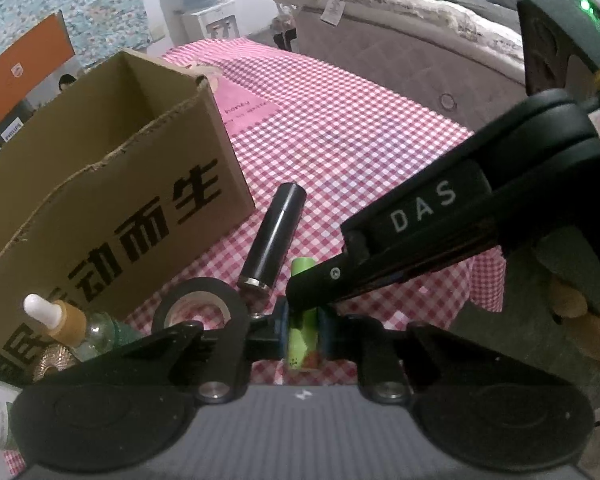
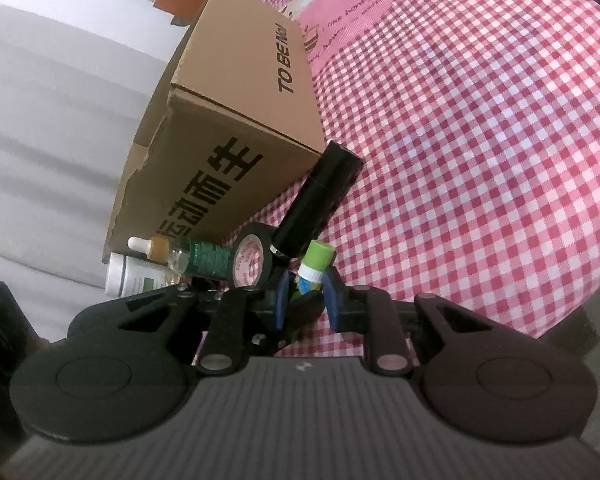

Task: Organize rigid objects
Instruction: 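Carry the green tube into the box and release it from the right gripper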

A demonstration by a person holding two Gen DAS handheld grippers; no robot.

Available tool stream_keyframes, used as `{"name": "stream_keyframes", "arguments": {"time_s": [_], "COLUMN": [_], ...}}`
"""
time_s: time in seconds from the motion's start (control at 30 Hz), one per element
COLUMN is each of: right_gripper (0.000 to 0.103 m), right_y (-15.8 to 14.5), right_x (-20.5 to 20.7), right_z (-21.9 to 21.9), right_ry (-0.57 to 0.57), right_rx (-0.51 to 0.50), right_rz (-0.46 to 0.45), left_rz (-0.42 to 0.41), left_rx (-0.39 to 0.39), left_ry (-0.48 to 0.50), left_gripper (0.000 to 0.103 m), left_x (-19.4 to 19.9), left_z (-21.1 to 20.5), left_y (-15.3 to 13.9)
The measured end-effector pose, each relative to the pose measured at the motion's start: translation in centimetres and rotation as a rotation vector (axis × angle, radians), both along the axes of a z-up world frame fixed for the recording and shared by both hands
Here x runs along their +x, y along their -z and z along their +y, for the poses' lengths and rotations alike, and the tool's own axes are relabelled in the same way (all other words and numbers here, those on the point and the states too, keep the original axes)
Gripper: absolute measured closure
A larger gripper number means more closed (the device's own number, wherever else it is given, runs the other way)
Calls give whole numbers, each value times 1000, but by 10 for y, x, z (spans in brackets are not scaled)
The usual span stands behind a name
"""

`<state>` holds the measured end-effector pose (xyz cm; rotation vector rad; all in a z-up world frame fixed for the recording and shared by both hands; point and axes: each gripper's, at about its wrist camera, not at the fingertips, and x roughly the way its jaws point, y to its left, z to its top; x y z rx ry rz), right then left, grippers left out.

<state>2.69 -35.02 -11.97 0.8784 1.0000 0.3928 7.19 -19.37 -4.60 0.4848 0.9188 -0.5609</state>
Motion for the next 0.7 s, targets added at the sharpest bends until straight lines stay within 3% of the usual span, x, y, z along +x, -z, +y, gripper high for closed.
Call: {"name": "stream_keyframes", "arguments": {"time_s": [0.37,0.57,0.7], "right_gripper": [85,85,85], "right_y": [-47,-98,-133], "right_x": [-28,-26,-5], "right_z": [13,44,74], "right_ry": [8,-27,-88], "right_rx": [0,-31,-46], "right_rz": [-106,-257,-348], "left_rz": [-105,-222,-292], "left_rx": [-79,-127,-140], "left_ry": [-17,-78,-141], "left_gripper": [87,87,87], "left_x": [-26,-32,-22], "left_z": [22,53,80], "left_y": [-49,-95,-122]}}
